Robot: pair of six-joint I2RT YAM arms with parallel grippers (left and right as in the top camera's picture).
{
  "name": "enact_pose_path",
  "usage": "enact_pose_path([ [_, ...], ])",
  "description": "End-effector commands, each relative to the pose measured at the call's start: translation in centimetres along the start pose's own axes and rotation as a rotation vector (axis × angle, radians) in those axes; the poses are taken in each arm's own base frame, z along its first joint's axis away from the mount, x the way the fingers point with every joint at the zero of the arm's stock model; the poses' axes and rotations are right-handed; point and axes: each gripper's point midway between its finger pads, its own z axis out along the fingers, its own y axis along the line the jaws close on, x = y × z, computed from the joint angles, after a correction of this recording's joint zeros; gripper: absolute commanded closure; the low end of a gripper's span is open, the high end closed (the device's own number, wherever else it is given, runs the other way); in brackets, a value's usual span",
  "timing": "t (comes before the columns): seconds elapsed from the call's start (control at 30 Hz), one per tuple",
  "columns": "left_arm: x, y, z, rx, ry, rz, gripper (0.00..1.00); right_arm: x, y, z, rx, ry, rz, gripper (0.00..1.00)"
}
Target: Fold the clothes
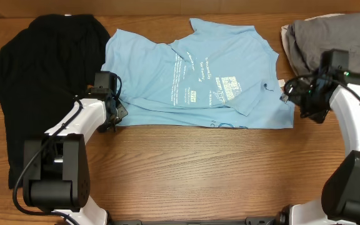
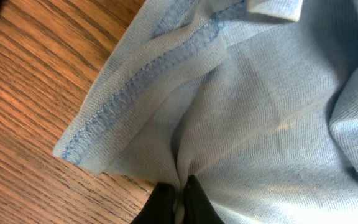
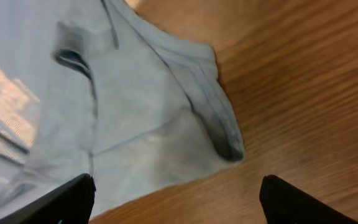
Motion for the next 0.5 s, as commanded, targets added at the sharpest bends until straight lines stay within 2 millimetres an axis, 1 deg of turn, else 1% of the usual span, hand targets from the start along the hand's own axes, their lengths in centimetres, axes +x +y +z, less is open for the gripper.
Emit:
enact_pose_path([
  [0.0, 1.3, 2.5, 1.1, -0.091, 0.024, -0.002, 0.96, 1.7, -0.5, 2.0, -0.002, 0.031, 0.026, 0.12],
  [0.03, 1.3, 2.4, 1.1, -0.091, 0.025, 0.001, 0.96, 2.5, -0.6, 2.9, -0.011, 0.045, 0.026, 0.13],
  [0.2, 1.6, 2.7, 1.1, -0.101, 0.038, 0.004, 0.96, 4.4, -1.6, 4.9, 0.002, 0.074, 0.03, 0.17],
  [0.33, 2.1, 2.9, 1.1, -0.105, 0.059, 0.008, 0.96, 4.8, -2.0, 6.3, -0.006, 0.054, 0.027, 0.22],
  [0.47, 2.7, 2.9, 1.0, -0.099, 0.092, 0.017, 0.96, 4.4, -2.0, 7.4, -0.02, 0.0, 0.021, 0.27],
])
